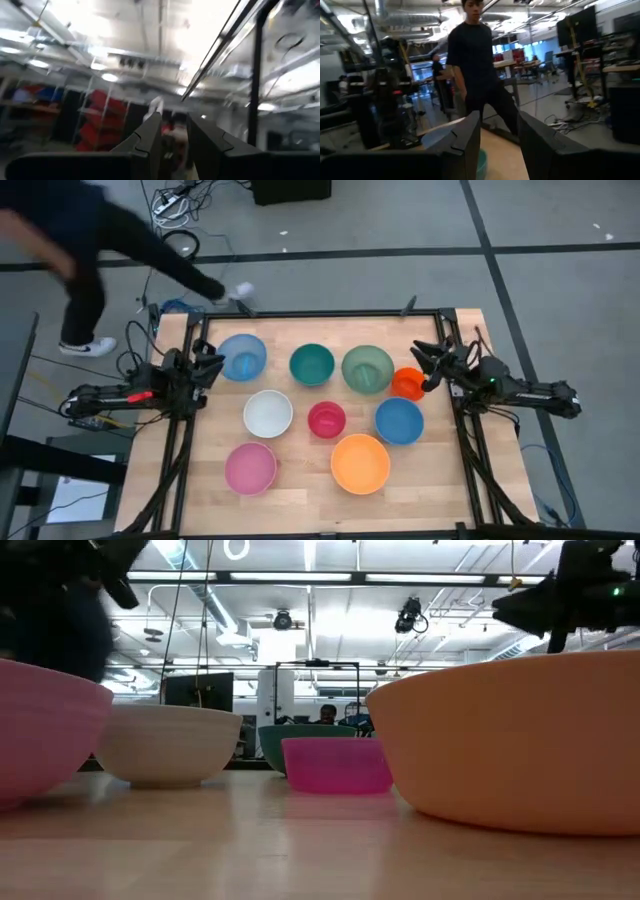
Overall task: Nest bowls inside each other
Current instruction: Stack the light blue bowl on top of the light green bowl
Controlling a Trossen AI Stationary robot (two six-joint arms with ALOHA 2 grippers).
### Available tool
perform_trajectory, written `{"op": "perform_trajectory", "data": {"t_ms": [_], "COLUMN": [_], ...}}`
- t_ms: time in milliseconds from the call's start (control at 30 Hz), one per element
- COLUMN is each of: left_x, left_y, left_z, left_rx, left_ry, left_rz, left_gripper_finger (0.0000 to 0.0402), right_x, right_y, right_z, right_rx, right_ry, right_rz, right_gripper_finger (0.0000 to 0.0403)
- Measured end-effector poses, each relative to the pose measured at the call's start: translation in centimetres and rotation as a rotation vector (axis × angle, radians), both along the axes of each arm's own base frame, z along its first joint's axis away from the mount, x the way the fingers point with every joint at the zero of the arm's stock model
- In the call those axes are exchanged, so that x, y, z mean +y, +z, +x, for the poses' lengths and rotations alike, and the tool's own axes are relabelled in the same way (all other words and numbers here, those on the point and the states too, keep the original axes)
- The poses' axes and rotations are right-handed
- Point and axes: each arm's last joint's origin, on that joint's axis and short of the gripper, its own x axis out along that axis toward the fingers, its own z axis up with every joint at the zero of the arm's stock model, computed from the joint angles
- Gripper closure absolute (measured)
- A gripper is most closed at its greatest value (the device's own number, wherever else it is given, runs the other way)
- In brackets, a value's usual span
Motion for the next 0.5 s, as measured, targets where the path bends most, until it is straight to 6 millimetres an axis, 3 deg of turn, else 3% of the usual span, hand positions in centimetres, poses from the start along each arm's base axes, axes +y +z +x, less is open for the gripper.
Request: {"op": "perform_trajectory", "data": {"t_ms": [167, 267, 400, 500], "left_x": [0.2, 0.2, 0.3, 0.9], "left_y": [2.6, 4.4, 7.3, 8.5], "left_z": [1.5, 2.7, 4.0, 4.7], "left_rx": [0.289, 0.441, 0.5, 0.679], "left_ry": [0.059, 0.088, 0.127, 0.299], "left_rz": [0.012, 0.138, 0.205, 0.172], "left_gripper_finger": [0.03, 0.03, 0.03, 0.03], "right_x": [0.1, 0.1, -0.2, -0.5], "right_y": [3.6, 5.8, 8.1, 9.4], "right_z": [-0.1, 0.6, 2.9, 5.1], "right_rx": [0.13, 0.288, 0.51, 0.643], "right_ry": [0.004, -0.036, -0.121, -0.216], "right_rz": [0.003, 0.025, 0.051, 0.103], "right_gripper_finger": [0.0297, 0.0306, 0.0312, 0.0314]}}
